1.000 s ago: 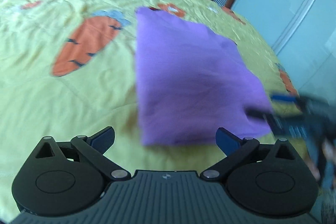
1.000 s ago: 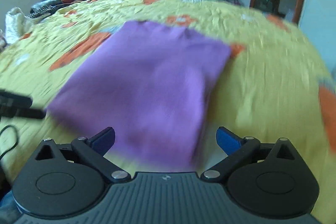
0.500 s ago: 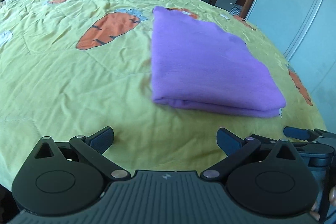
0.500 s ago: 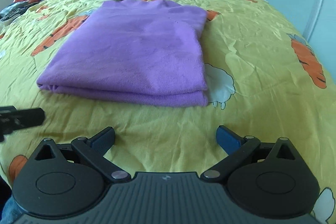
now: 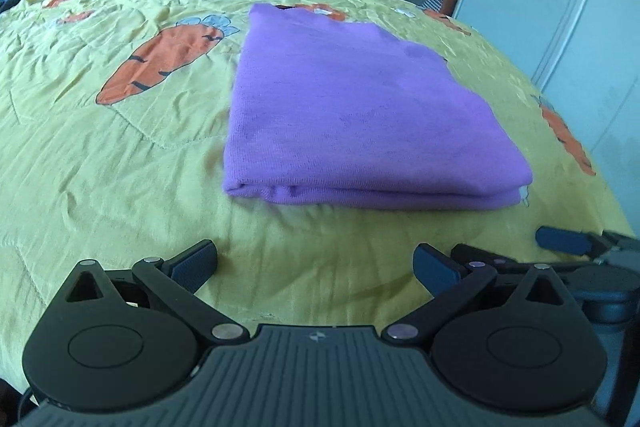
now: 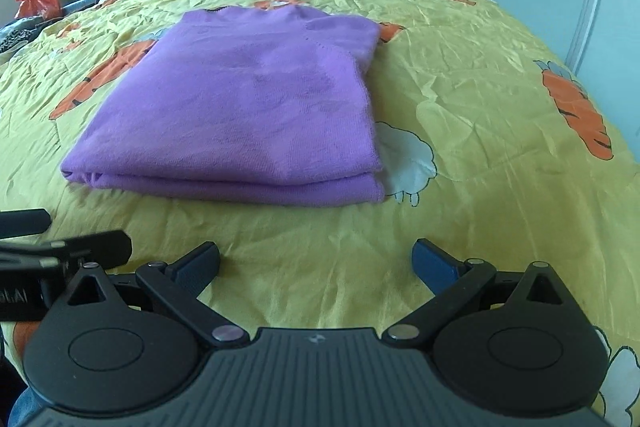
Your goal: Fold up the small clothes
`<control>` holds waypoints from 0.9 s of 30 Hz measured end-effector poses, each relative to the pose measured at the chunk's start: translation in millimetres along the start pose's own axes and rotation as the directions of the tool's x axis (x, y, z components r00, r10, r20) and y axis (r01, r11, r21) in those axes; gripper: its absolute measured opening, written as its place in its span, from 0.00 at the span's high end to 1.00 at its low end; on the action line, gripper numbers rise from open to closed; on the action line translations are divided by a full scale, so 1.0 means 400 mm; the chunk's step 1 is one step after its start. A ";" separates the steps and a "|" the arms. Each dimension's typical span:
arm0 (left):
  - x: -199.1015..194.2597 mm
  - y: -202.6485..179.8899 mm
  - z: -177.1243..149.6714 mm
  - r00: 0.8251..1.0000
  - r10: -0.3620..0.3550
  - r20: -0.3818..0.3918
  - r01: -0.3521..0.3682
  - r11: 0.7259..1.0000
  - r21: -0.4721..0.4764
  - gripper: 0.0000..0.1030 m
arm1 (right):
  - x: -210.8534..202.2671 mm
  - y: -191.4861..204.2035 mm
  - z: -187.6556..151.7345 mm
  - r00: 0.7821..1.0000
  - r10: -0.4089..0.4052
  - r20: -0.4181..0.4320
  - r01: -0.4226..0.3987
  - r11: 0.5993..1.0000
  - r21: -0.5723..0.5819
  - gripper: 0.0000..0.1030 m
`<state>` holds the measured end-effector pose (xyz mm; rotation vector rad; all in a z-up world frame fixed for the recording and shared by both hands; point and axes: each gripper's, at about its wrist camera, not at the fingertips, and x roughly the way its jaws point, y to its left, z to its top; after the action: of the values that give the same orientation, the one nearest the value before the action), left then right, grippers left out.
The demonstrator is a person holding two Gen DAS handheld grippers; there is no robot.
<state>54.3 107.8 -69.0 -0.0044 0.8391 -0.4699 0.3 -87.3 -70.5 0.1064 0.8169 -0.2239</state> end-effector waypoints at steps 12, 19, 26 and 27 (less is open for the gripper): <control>0.006 -0.010 -0.006 1.000 0.026 0.006 -0.027 0.998 0.048 0.00 | 0.003 -0.007 0.000 1.000 0.001 0.006 -0.001 1.000 -0.008 0.00; 0.010 -0.020 -0.010 0.999 0.048 0.008 -0.049 0.996 0.078 0.00 | 0.004 -0.014 0.000 1.000 0.007 0.010 -0.007 1.000 -0.017 0.00; 0.011 -0.021 -0.013 0.998 0.054 0.010 -0.055 0.995 0.083 0.00 | 0.003 -0.015 -0.003 1.000 0.009 0.018 -0.008 1.000 -0.018 0.00; 0.011 -0.021 -0.013 0.998 0.054 0.010 -0.055 0.995 0.083 0.00 | 0.003 -0.015 -0.003 1.000 0.009 0.018 -0.008 1.000 -0.018 0.00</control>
<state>49.8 99.4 -73.9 0.0930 0.8094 -0.4531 -1.2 -93.0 -72.4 0.0911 0.8000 -0.2093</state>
